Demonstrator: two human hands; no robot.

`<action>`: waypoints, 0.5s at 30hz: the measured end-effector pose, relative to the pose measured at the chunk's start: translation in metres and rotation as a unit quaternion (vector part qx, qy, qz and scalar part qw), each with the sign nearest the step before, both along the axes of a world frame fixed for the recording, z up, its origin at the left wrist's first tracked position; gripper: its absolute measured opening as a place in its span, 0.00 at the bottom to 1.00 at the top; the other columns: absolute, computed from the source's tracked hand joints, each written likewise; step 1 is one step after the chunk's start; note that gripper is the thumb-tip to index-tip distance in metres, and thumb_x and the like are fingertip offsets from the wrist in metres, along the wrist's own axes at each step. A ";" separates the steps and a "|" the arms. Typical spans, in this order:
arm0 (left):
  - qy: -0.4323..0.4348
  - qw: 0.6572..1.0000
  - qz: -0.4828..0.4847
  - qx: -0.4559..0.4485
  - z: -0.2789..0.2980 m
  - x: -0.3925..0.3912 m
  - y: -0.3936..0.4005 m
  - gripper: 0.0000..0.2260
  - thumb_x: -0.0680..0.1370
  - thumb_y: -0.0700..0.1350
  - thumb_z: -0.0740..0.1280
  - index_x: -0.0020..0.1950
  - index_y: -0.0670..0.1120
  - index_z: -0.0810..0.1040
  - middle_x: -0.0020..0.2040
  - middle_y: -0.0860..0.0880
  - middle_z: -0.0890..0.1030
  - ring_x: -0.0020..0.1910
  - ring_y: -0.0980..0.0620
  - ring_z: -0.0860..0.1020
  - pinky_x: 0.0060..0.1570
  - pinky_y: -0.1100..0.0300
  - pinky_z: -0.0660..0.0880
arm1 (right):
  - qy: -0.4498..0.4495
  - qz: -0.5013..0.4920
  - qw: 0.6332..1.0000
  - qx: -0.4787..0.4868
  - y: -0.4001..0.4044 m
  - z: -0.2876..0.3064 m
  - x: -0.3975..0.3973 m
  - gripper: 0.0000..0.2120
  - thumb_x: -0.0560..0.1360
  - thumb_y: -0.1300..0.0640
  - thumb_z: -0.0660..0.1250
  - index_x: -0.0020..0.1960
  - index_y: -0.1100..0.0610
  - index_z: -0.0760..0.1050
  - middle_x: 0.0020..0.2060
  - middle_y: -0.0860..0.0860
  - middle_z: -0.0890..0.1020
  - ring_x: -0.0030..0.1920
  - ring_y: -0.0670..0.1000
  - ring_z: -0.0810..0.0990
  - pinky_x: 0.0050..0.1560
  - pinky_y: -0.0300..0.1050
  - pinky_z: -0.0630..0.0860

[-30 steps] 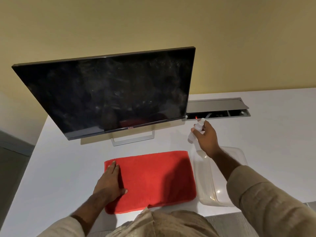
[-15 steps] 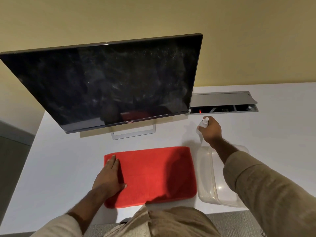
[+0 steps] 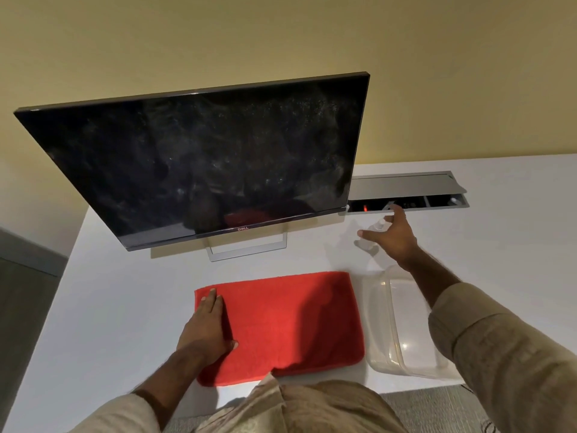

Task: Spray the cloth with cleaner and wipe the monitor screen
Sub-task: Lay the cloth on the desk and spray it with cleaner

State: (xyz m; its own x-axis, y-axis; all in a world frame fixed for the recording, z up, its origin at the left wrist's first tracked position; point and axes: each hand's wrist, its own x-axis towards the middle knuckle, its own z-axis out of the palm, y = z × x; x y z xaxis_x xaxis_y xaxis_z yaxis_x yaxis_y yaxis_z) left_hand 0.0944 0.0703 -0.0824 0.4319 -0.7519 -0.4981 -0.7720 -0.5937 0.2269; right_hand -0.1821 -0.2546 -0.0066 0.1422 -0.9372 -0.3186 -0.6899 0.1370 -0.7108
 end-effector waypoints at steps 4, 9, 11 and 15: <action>0.004 1.000 -0.002 -0.003 -0.001 0.000 0.001 0.55 0.70 0.59 0.76 0.82 0.45 0.41 0.83 0.47 0.40 0.82 0.46 0.47 0.78 0.49 0.58 | -0.006 -0.048 0.994 -0.101 0.006 0.029 -0.002 0.43 0.69 0.39 0.75 0.75 0.54 0.61 0.67 0.55 0.74 0.66 0.59 0.73 0.69 0.60 0.64; 0.009 1.000 -0.002 -0.005 -0.004 0.000 0.003 0.55 0.70 0.60 0.75 0.82 0.45 0.41 0.83 0.47 0.40 0.82 0.46 0.48 0.78 0.49 0.59 | -0.135 -0.120 0.955 -0.234 0.036 0.060 0.000 0.22 0.74 0.48 0.73 0.64 0.54 0.73 0.54 0.53 0.80 0.59 0.55 0.76 0.62 0.58 0.73; 0.011 1.000 -0.006 -0.008 -0.004 0.001 0.004 0.55 0.71 0.61 0.74 0.82 0.45 0.41 0.83 0.47 0.40 0.82 0.46 0.48 0.78 0.49 0.58 | -0.173 -0.123 0.946 -0.243 0.055 0.063 0.003 0.16 0.75 0.50 0.72 0.60 0.53 0.74 0.49 0.54 0.81 0.54 0.53 0.78 0.53 0.50 0.76; 0.014 0.999 -0.028 -0.005 -0.002 0.005 0.007 0.54 0.71 0.62 0.73 0.82 0.44 0.40 0.82 0.47 0.39 0.82 0.47 0.45 0.78 0.50 0.57 | -0.231 -0.120 0.937 -0.234 0.102 0.055 0.018 0.08 0.76 0.60 0.71 0.54 0.56 0.77 0.36 0.47 0.76 0.38 0.41 0.75 0.39 0.31 0.71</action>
